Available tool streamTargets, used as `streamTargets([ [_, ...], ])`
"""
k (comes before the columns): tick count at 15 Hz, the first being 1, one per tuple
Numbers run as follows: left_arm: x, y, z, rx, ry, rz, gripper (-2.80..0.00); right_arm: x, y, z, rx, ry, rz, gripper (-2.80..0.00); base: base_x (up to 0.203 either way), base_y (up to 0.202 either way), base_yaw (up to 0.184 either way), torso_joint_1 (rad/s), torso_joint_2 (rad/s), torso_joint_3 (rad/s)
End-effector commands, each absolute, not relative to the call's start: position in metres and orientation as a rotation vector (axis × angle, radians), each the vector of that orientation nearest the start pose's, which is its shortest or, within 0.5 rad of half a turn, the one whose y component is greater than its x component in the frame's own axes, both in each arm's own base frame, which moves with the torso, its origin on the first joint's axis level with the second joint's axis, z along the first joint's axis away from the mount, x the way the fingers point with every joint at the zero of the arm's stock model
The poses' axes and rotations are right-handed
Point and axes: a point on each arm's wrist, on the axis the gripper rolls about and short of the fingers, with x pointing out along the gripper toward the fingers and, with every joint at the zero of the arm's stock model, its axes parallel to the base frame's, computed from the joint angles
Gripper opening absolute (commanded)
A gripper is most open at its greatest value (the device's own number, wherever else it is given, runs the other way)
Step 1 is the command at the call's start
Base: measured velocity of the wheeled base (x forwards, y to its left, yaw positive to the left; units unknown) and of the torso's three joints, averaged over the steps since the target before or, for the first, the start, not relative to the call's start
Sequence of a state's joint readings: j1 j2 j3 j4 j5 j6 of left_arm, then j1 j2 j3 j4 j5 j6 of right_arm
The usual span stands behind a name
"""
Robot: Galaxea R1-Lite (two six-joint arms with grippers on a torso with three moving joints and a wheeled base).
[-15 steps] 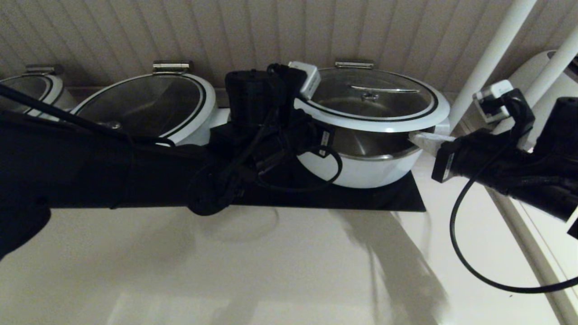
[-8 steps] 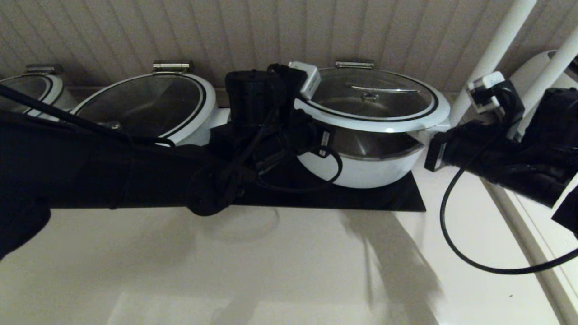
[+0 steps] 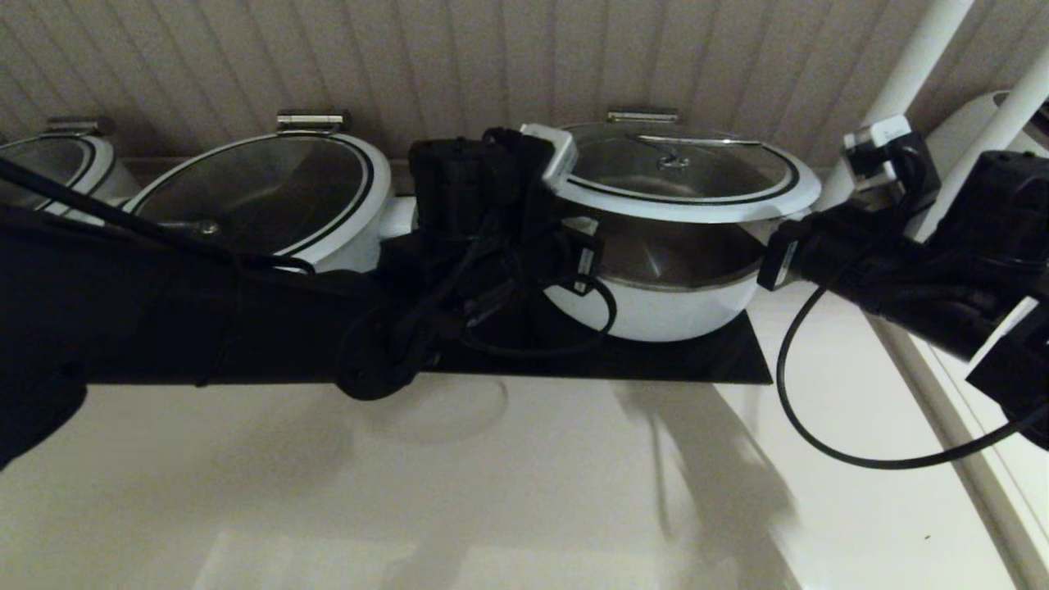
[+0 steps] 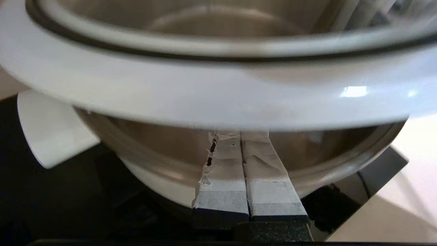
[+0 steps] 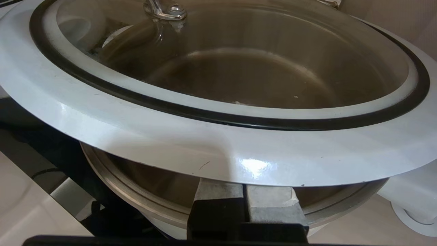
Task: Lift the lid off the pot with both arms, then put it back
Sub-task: Open the pot lid completely
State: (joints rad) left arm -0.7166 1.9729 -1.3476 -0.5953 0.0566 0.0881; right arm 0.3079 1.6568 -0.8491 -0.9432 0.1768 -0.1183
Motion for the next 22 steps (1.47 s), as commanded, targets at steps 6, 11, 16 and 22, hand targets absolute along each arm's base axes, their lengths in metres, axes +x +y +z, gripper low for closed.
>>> streamTargets([
  [6, 0.275, -0.238, 0.243, 0.163, -0.015, -0.663, -2.8, 0.286, 0.095, 0.241, -0.107, -0.179, 0.474, -2.8, 0.0, 0.0, 0.0, 0.0, 0.0, 0.0],
  [11, 0.229, -0.195, 0.244, 0.184, 0.017, -0.653, -2.8, 0.286, 0.095, 0.242, -0.108, -0.184, 0.474, -2.8, 0.0, 0.0, 0.0, 0.0, 0.0, 0.0],
  [16, 0.186, -0.129, 0.231, 0.189, 0.059, -0.453, -2.8, 0.288, 0.096, 0.244, -0.108, -0.191, 0.475, -2.8, 0.0, 0.0, 0.0, 0.0, 0.0, 0.0],
  [22, 0.127, -0.054, 0.18, 0.114, 0.162, -0.24, -2.8, 0.289, 0.096, 0.246, -0.108, -0.198, 0.474, -2.8, 0.0, 0.0, 0.0, 0.0, 0.0, 0.0],
])
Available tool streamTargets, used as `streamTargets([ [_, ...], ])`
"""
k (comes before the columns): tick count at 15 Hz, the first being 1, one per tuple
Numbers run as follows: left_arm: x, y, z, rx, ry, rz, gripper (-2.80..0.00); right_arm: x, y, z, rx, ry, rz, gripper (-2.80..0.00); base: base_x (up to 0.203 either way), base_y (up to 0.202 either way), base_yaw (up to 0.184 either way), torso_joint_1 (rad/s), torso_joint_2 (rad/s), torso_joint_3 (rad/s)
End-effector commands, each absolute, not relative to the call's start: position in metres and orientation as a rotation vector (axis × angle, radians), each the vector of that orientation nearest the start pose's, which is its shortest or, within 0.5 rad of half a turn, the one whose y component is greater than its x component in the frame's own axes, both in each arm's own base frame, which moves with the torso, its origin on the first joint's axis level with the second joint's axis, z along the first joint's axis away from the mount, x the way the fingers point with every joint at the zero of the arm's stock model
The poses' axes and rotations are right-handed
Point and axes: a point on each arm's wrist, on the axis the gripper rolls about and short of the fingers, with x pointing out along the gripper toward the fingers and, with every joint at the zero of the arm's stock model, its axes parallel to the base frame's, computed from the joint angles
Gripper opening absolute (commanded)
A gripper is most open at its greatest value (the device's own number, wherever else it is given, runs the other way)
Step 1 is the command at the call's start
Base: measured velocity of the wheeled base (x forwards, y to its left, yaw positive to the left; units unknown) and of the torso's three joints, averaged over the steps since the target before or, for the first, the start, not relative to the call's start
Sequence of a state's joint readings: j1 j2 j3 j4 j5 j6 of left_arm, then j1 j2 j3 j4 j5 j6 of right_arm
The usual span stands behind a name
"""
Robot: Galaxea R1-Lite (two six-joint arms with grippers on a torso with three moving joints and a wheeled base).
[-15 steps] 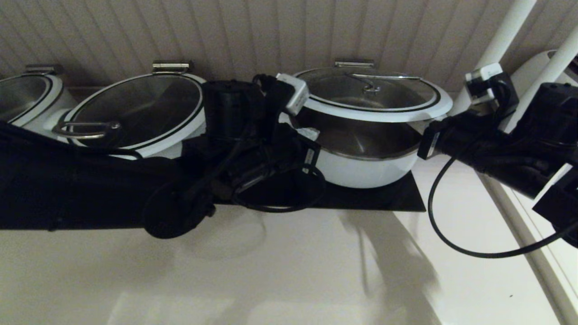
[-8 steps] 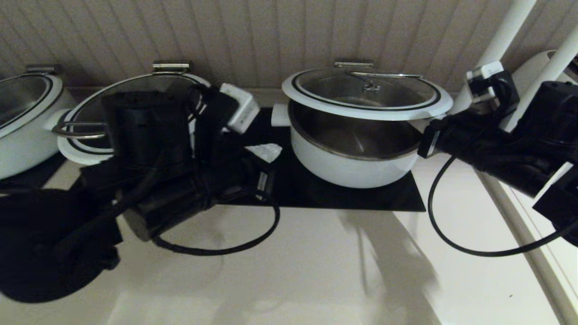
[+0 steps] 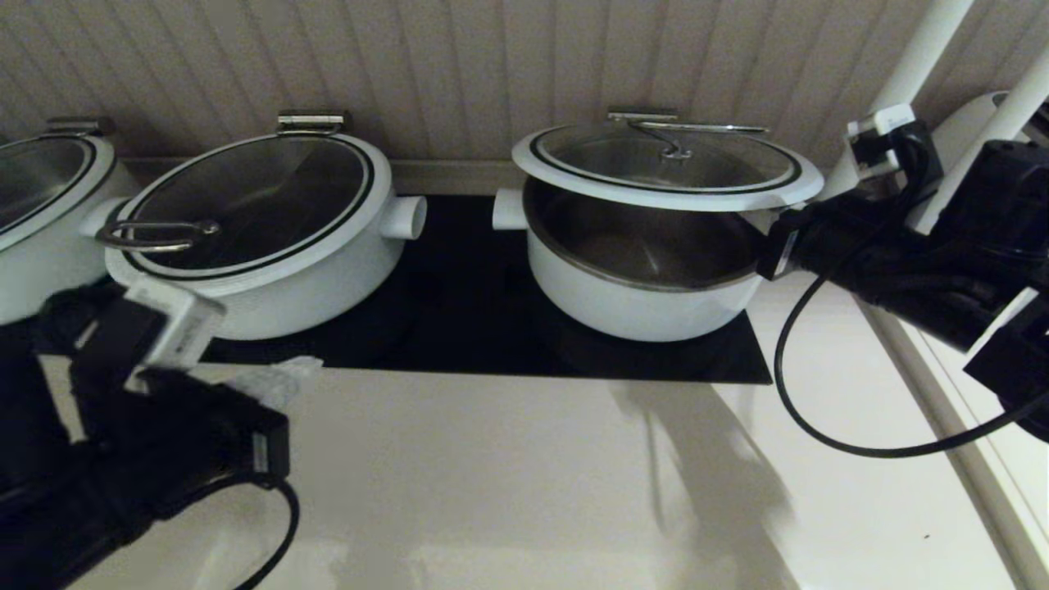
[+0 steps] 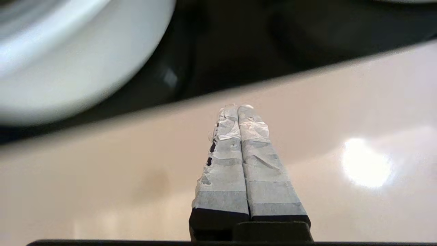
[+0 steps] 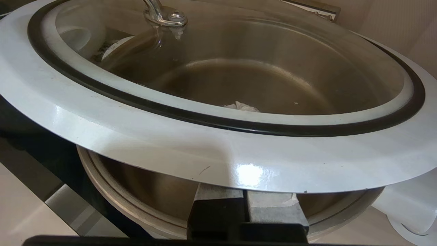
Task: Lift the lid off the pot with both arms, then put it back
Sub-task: Open the pot lid completely
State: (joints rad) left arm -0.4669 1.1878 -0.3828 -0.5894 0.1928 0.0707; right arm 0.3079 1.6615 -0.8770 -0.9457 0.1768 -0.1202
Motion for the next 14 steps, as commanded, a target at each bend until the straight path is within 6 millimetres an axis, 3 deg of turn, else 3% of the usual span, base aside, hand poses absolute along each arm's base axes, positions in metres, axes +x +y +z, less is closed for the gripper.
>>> streamTargets([
  [1, 0.117, -0.047, 0.172, 0.103, 0.17, -0.225, -2.8, 0.289, 0.096, 0.246, -0.107, -0.199, 0.474, -2.8, 0.0, 0.0, 0.0, 0.0, 0.0, 0.0],
  [7, 0.067, -0.023, 0.125, 0.102, 0.201, -0.182, -2.8, 0.286, 0.095, 0.25, -0.107, -0.21, 0.473, -2.8, 0.0, 0.0, 0.0, 0.0, 0.0, 0.0],
  [14, 0.002, 0.004, 0.096, 0.063, 0.238, -0.185, -2.8, 0.286, 0.095, 0.252, -0.109, -0.218, 0.471, -2.8, 0.0, 0.0, 0.0, 0.0, 0.0, 0.0],
])
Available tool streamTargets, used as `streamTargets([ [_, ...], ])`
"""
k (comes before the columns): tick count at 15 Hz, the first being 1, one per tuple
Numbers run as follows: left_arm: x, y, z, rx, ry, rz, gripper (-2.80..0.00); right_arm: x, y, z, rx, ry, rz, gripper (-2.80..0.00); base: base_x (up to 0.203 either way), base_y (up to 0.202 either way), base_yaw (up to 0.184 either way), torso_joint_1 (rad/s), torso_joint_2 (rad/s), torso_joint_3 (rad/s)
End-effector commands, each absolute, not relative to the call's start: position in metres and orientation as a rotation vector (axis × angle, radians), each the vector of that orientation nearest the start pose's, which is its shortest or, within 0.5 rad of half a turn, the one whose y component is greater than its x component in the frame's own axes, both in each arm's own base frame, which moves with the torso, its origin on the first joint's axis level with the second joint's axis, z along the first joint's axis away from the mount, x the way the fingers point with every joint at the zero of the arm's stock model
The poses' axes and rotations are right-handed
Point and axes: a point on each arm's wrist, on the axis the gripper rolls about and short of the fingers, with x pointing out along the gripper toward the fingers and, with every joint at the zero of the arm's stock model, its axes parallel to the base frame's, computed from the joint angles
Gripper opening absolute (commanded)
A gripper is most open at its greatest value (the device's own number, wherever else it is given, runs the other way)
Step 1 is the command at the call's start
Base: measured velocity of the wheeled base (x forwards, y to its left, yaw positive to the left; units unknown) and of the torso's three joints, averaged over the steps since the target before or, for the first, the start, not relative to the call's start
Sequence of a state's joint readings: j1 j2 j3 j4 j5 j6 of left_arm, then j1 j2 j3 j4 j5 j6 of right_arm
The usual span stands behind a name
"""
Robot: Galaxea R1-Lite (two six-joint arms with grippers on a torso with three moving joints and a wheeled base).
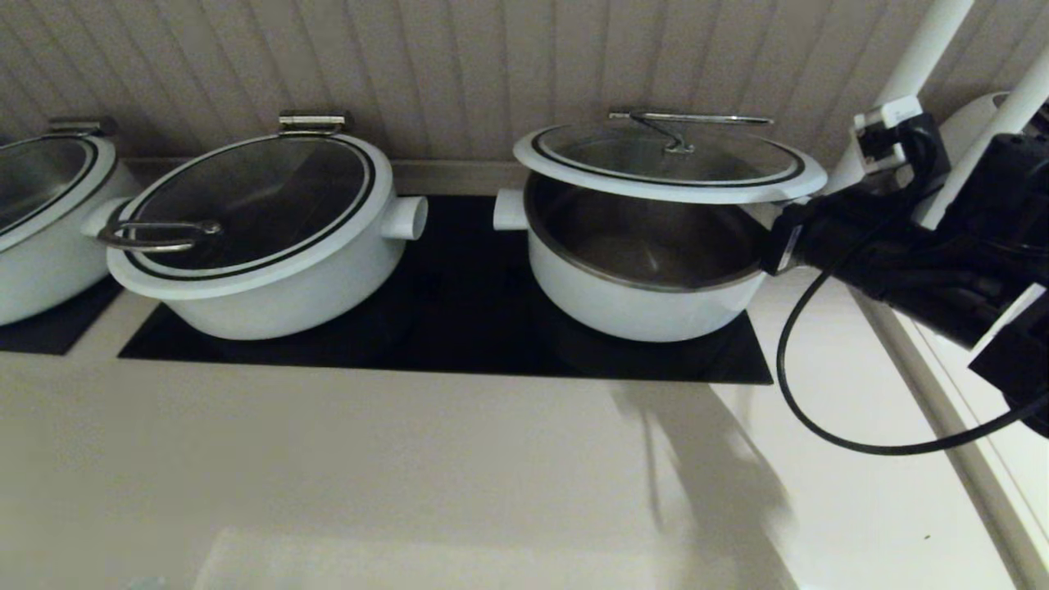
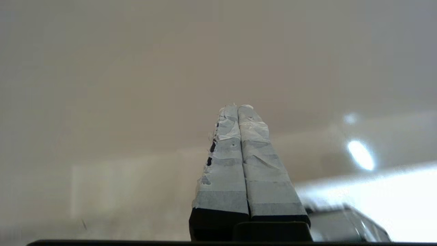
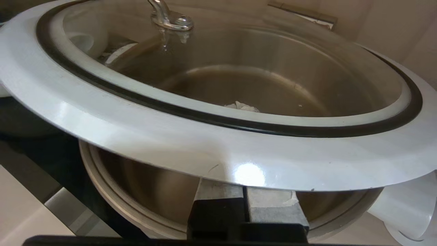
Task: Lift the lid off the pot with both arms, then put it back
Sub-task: Open the pot lid completely
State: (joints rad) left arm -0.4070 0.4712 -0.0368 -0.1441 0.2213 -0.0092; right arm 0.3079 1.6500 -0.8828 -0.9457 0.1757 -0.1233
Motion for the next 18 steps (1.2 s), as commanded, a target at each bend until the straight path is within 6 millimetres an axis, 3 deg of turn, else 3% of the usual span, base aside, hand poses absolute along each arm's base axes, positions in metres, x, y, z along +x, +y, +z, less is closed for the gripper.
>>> streamTargets([
  [1, -0.002, 0.006, 0.094, 0.054, 0.254, -0.197, -2.8, 0.286, 0.095, 0.252, -0.109, -0.22, 0.471, -2.8, 0.0, 0.0, 0.0, 0.0, 0.0, 0.0],
  [5, -0.003, 0.001, 0.085, -0.021, 0.312, -0.392, -2.8, 0.286, 0.095, 0.252, -0.109, -0.22, 0.471, -2.8, 0.0, 0.0, 0.0, 0.0, 0.0, 0.0],
  [14, -0.002, 0.001, 0.083, -0.232, 0.36, -0.352, -2.8, 0.288, 0.096, 0.251, -0.109, -0.217, 0.471, -2.8, 0.0, 0.0, 0.0, 0.0, 0.0, 0.0],
  [18, -0.003, 0.001, 0.084, -0.13, 0.337, -0.379, -2.8, 0.288, 0.096, 0.252, -0.109, -0.221, 0.471, -2.8, 0.0, 0.0, 0.0, 0.0, 0.0, 0.0],
])
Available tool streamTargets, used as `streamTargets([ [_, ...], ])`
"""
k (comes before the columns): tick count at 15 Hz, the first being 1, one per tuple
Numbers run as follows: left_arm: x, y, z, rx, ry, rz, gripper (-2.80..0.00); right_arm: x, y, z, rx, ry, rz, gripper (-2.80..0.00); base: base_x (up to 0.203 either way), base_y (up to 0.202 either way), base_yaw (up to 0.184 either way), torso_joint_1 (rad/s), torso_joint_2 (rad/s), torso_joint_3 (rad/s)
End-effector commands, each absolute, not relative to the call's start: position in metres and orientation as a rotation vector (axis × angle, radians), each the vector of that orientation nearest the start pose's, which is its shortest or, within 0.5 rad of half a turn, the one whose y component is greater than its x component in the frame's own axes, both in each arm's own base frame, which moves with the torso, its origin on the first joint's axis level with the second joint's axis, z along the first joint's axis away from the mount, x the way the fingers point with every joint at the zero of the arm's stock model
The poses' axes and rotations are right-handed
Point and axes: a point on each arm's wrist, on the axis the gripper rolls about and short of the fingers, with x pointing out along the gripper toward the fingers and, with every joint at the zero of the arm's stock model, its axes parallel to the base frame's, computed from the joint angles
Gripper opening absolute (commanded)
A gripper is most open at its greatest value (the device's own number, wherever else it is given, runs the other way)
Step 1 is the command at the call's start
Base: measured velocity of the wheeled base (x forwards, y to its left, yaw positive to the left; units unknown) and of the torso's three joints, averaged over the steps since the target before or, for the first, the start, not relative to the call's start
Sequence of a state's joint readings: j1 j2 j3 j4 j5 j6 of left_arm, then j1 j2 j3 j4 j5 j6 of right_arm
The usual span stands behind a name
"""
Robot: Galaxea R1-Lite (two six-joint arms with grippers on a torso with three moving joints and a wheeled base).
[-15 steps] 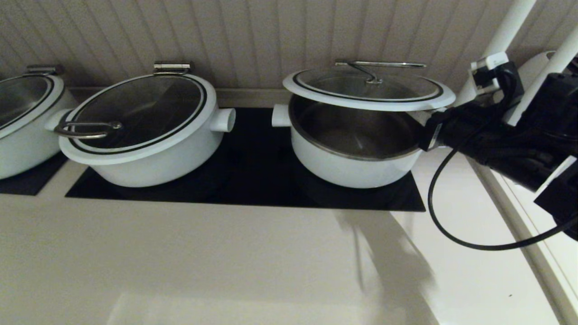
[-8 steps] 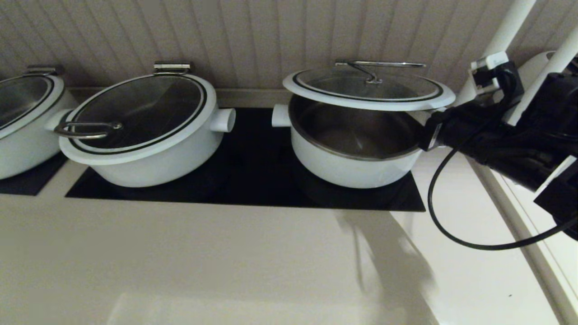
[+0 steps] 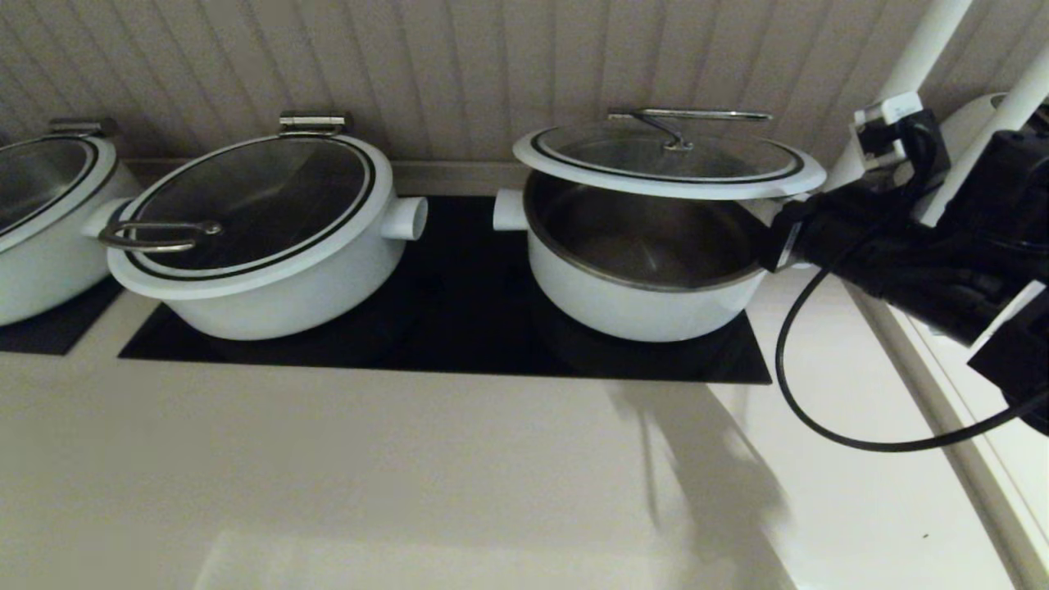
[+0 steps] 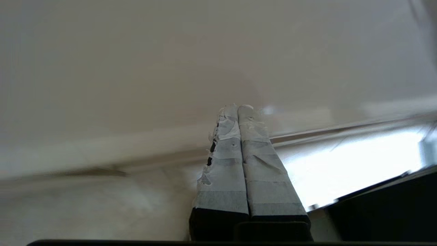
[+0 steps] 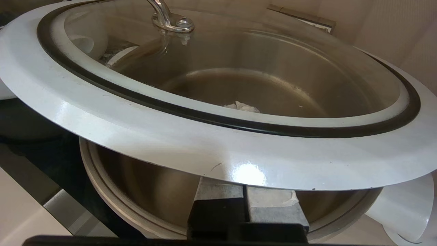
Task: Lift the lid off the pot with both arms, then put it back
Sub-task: Open the pot lid completely
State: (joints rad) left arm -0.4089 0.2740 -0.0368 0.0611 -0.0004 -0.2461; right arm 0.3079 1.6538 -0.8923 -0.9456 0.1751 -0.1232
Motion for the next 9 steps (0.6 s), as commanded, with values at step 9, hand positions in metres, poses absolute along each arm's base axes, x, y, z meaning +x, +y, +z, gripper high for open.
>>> streamTargets([
  [9, -0.0028, 0.0005, 0.0861, -0.037, 0.312, -0.422, -2.8, 0.2871, 0.0956, 0.2543, -0.108, -0.228, 0.472, -2.8, 0.0, 0.0, 0.0, 0.0, 0.0, 0.0],
])
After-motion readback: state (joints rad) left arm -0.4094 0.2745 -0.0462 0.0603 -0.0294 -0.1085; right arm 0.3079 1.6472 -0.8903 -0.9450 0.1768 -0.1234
